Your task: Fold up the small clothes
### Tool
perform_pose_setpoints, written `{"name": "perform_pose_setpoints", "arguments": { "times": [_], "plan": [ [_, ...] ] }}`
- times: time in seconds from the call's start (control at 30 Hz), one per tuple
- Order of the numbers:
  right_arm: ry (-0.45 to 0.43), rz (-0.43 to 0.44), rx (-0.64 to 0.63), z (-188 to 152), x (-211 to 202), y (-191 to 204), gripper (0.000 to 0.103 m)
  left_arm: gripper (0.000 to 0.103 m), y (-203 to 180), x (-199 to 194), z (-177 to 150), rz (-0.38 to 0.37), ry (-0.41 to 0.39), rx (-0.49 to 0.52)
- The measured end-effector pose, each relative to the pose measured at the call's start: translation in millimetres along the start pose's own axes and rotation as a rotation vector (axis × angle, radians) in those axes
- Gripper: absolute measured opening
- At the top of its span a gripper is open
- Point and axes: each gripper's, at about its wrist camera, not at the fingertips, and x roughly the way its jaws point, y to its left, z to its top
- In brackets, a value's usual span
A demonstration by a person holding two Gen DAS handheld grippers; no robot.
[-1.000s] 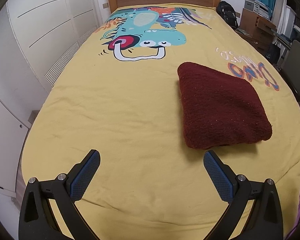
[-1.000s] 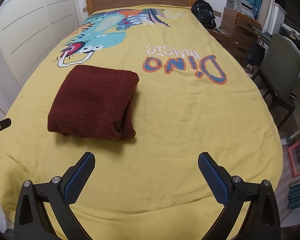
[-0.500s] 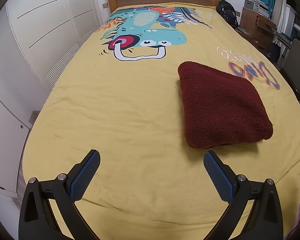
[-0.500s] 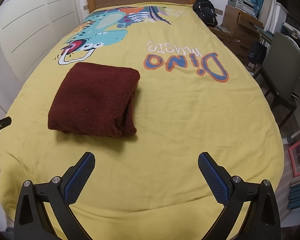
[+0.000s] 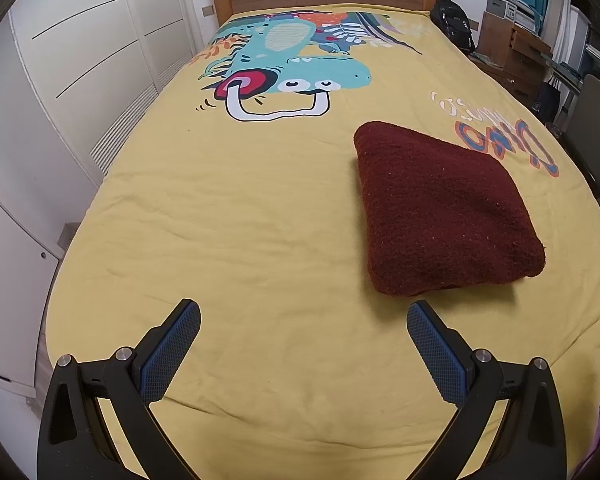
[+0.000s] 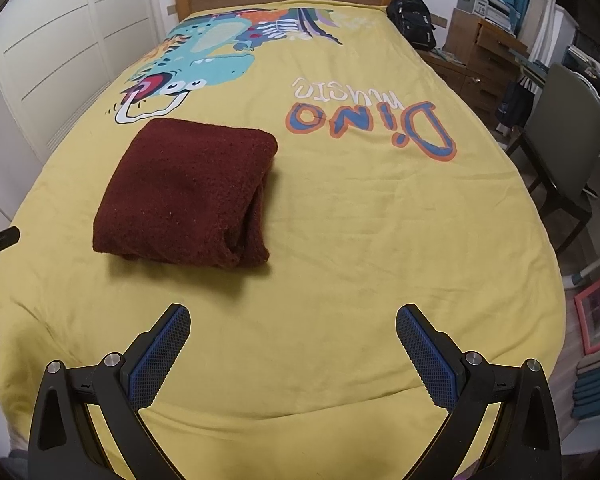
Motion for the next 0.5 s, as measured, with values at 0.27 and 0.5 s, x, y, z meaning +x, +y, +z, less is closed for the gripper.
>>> {"name": "perform_pose_setpoints", "arguments": {
  "times": [0.27, 0.5],
  "plan": [
    [0.009, 0.003, -0.003, -1.6, 2.2, 0.7, 0.103, 0.102, 1.4, 1.7, -0.1, -0.004, 0.004, 0.0],
    [0.011, 0.006, -0.003, -1.2, 2.6, 0.3, 0.103, 0.102, 1.7, 2.6, -0.3, -0.004, 0.006, -0.001]
  ]
}}
